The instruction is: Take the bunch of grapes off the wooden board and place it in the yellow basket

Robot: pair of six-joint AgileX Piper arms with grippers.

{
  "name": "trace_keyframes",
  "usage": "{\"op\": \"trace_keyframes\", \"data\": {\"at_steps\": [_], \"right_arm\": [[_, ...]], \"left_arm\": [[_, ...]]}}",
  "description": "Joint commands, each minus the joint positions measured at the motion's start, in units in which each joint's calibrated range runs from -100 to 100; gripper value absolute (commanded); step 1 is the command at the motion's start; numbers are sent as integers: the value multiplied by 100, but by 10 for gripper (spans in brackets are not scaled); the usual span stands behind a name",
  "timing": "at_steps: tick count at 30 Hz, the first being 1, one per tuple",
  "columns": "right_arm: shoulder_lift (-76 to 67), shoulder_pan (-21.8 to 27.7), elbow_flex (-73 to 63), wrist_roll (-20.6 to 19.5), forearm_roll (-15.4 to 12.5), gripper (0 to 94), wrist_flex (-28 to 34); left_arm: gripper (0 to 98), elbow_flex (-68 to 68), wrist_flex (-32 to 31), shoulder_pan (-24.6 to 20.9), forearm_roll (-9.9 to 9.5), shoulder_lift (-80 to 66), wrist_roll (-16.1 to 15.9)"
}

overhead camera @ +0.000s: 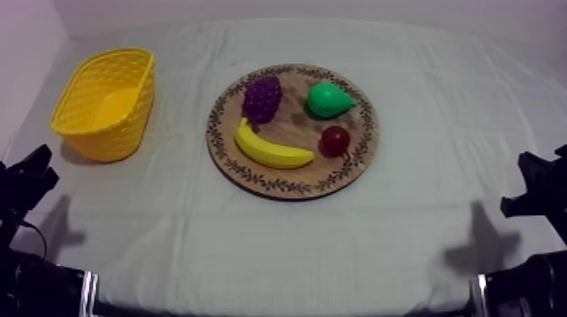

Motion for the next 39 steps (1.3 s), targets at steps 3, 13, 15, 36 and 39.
{"op": "trace_keyframes", "data": {"at_steps": [3, 13, 15, 36, 39], "right_arm": [[-2, 3, -1, -12, 1, 5, -2], [-2, 3, -1, -13, 1, 5, -2], [-2, 3, -1, -14, 1, 5, -2], [-2, 3, -1, -12, 1, 5, -2], [-2, 3, -1, -12, 1, 5, -2]], "left_arm": [[2, 5, -2, 22, -11, -2, -104], [0, -237, -832, 206, -96, 473, -415], [0, -555, -944, 307, -284, 829, -252], [0, -4976, 173, 1289, -792, 4809, -161], [0, -5454, 569, 1490, -792, 5255, -287]]}}
